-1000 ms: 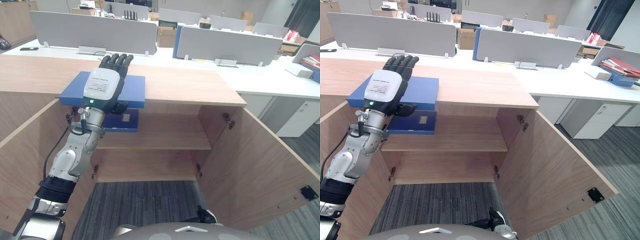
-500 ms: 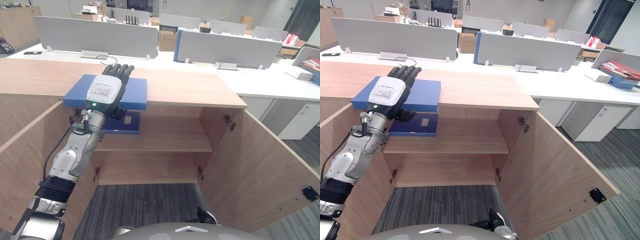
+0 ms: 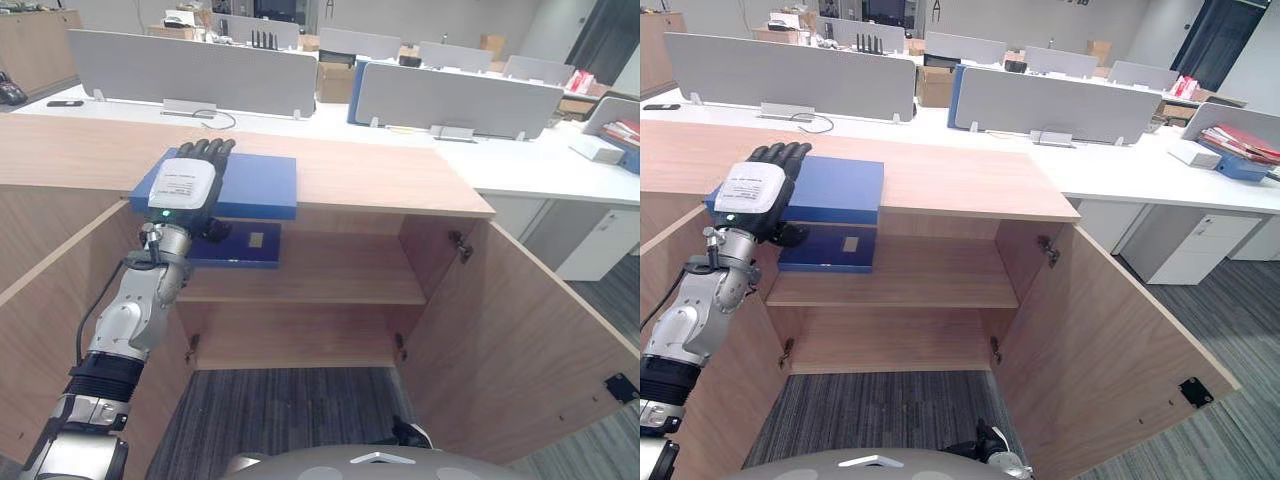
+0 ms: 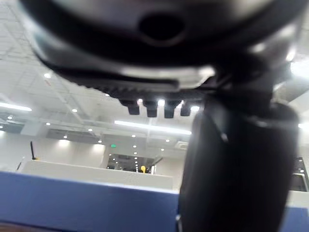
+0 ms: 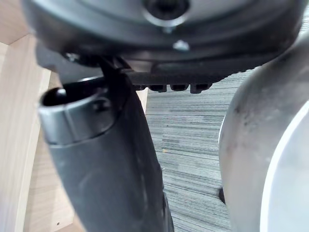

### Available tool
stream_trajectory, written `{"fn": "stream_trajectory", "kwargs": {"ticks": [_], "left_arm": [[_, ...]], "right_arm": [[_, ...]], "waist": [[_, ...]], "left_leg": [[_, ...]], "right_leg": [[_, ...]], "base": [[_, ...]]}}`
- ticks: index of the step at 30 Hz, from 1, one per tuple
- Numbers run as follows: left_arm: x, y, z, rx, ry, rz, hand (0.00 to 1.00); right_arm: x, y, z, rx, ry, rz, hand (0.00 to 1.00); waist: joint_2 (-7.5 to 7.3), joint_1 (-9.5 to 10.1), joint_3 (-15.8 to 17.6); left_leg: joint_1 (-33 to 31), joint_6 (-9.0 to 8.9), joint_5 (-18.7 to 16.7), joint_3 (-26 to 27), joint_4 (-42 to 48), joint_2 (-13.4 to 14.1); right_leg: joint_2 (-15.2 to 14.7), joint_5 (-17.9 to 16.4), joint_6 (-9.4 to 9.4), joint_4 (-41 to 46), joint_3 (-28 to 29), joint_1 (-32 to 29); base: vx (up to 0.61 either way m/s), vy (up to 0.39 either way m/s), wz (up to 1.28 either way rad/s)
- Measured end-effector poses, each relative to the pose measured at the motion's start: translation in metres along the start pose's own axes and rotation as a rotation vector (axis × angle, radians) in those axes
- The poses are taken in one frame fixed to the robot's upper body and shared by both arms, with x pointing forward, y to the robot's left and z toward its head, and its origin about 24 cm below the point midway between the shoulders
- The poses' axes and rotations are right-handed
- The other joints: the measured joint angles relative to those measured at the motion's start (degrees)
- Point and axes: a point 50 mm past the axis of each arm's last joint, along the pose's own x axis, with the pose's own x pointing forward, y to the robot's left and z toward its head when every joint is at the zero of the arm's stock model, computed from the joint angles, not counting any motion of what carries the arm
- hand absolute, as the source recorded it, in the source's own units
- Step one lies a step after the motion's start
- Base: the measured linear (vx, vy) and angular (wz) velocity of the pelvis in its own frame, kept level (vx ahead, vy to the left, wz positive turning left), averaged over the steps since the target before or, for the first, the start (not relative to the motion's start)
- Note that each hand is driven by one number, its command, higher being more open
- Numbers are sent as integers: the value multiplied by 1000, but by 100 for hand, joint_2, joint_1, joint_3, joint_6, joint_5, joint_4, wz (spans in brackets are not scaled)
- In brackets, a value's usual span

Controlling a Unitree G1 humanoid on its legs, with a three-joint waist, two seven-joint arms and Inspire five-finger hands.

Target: Walk over to the cabinet, pick up the folder, carry it to the office cabinet, place the folder inside the office cabinet, then close the office cabinet door

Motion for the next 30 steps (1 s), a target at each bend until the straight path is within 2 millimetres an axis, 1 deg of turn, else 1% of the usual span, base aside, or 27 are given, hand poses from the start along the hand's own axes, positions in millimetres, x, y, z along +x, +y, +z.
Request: {"fn": "stream_trajectory", "kwargs": {"ticks": [5, 11, 12, 18, 21, 24, 26, 30], "left_arm": [[-1, -5, -11, -8, 71, -16, 100], [-3, -12, -15, -22, 111, -41, 100], [-4, -14, -16, -22, 121, -48, 0], [-7, -24, -25, -12, 161, -88, 0], [1, -15, -26, -10, 167, -36, 0], [8, -5, -29, 2, 183, 29, 0], [13, 0, -29, -7, 191, 57, 0], [13, 5, -31, -5, 201, 96, 0]], "right_arm": [[1, -1, 2, 3, -1, -2, 100], [1, -2, 2, 14, -1, -4, 100], [1, -2, 2, 15, -2, -5, 100], [1, -2, 2, 18, -1, -6, 100], [1, -2, 2, 20, -1, -8, 100], [1, -3, 2, 21, -4, -9, 100], [1, -3, 4, 20, -7, -9, 100], [1, -3, 4, 21, -7, -13, 100]], "waist": [[-49, -75, 28], [-73, -107, 44], [-72, -116, 44], [-69, -131, 47], [-68, -140, 48], [-55, -242, 57], [-52, -260, 60], [-42, -274, 67]], "left_leg": [[-26, 25, 16, 17, -9, -35], [-36, 36, 23, 102, -19, -54], [-30, 36, 23, 110, -23, -56], [15, 58, 39, 144, -77, -61], [19, 59, 39, 150, -78, -71], [27, 62, 41, 170, -79, -81], [34, 62, 41, 199, -83, -82], [41, 61, 40, 257, -92, -84]], "right_leg": [[-25, 19, 33, 0, 38, -45], [-27, 44, 71, -5, 133, -99], [-27, 46, 73, -5, 139, -99], [-27, 53, 87, -4, 182, -99], [-28, 55, 91, -4, 191, -100], [-42, 60, 100, -2, 227, -103], [-53, 63, 105, 3, 260, -118], [-55, 70, 118, 7, 303, -143]], "base": [[-8, 11, -2], [-16, 22, -7], [-24, 14, -5], [-10, 4, -2], [-6, 3, -1], [-17, 12, -3], [-29, 26, -9], [-20, 11, -7]]}}
